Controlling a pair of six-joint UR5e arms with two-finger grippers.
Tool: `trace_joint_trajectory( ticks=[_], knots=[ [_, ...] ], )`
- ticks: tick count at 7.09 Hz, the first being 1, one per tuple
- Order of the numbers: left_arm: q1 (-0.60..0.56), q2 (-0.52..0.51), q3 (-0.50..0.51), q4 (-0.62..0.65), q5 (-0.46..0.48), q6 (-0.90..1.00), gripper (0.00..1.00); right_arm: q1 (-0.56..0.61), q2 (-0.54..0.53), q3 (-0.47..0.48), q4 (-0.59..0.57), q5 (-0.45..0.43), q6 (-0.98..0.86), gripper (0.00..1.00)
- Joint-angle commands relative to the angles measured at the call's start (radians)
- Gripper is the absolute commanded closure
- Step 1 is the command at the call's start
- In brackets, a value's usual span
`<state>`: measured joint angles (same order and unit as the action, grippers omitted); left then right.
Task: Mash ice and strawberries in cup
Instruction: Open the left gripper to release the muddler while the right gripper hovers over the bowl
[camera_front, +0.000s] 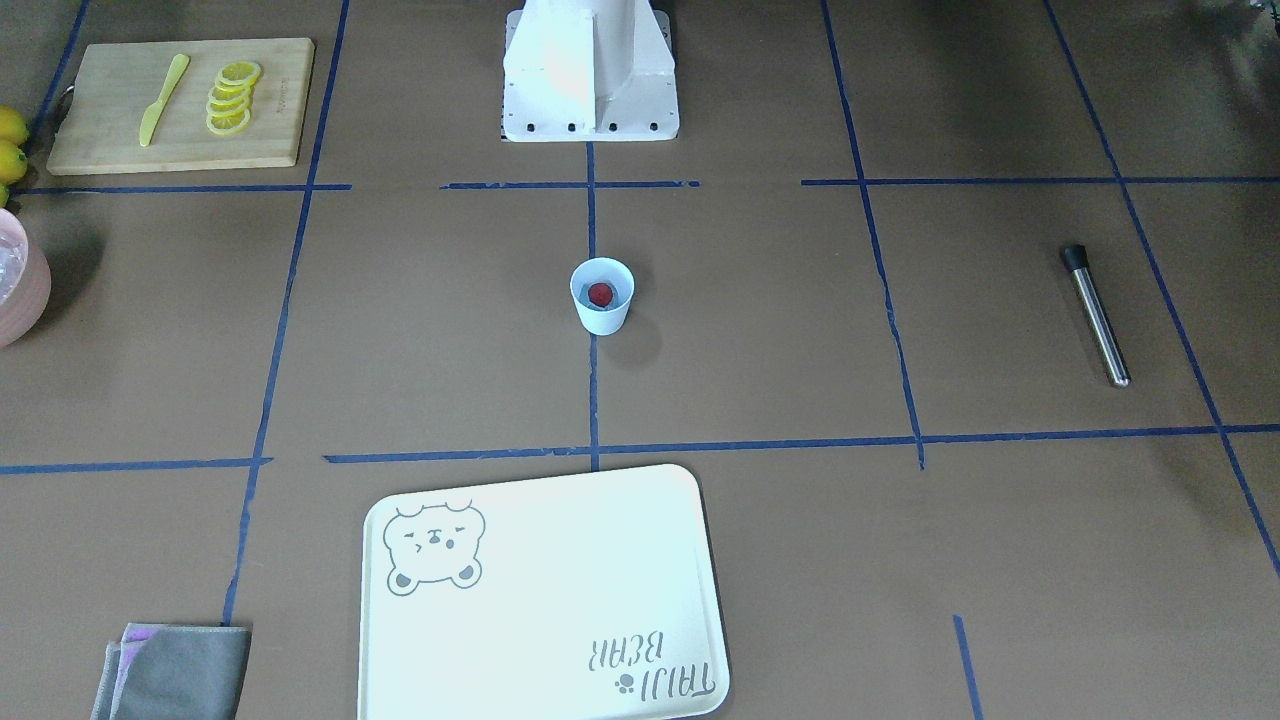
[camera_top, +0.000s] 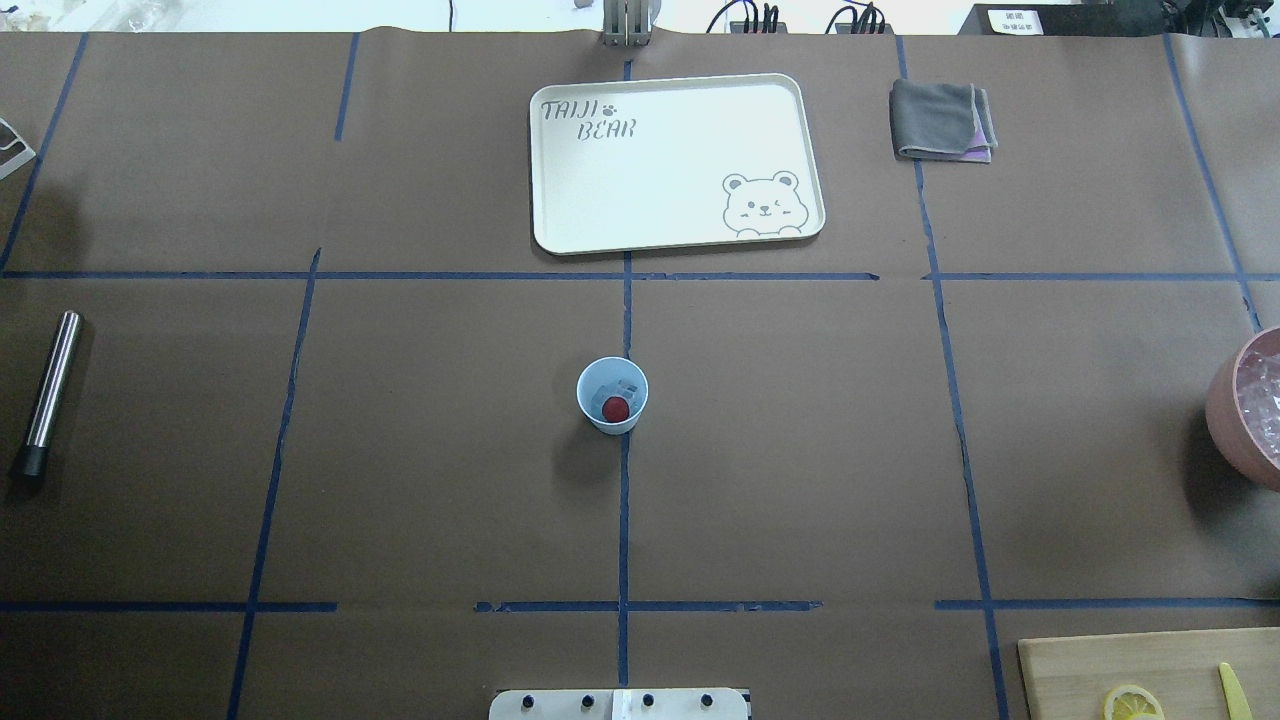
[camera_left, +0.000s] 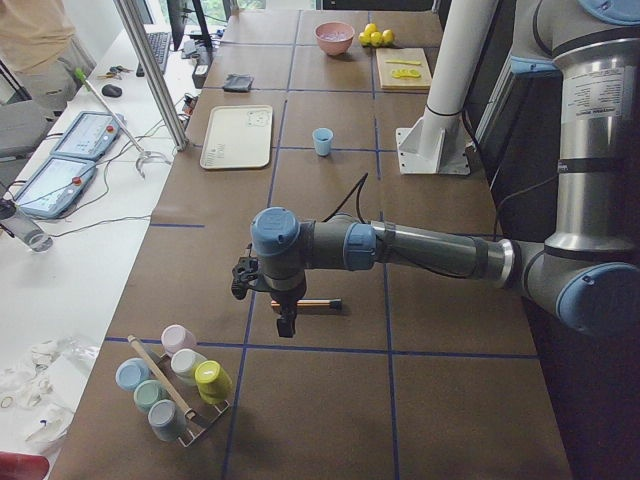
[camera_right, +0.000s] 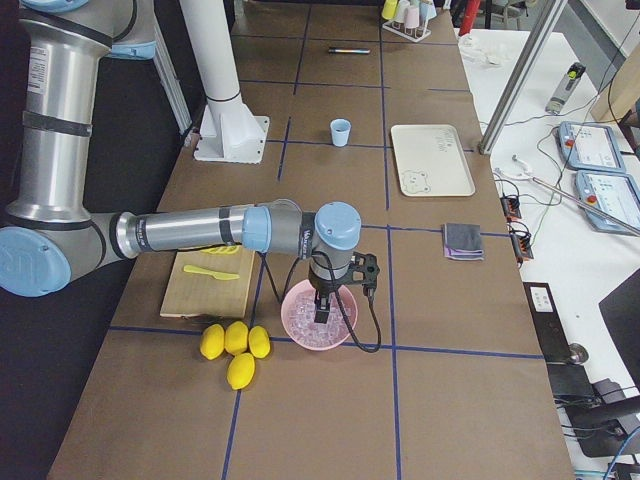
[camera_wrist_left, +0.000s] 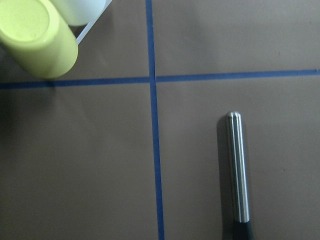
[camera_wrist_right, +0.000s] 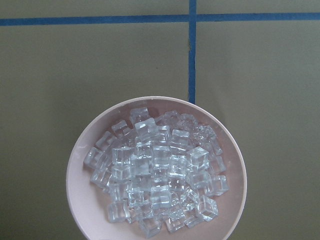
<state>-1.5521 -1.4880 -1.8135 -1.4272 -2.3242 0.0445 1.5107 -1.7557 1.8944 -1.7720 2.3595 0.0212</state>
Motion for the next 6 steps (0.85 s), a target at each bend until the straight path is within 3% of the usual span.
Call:
trace_joint_trajectory(
  ticks=[1,6],
  knots=[
    [0.003,0.018,-0.021,-0.007,0.032,0.003,0.0,0.0,0.002,-0.003,0.0,0.0,0.0,0.0],
    [0.009,0.018,-0.04,0.004,0.022,0.008,0.0,0.0,0.015,-0.003,0.003,-0.002,0.0,0.0]
  ],
)
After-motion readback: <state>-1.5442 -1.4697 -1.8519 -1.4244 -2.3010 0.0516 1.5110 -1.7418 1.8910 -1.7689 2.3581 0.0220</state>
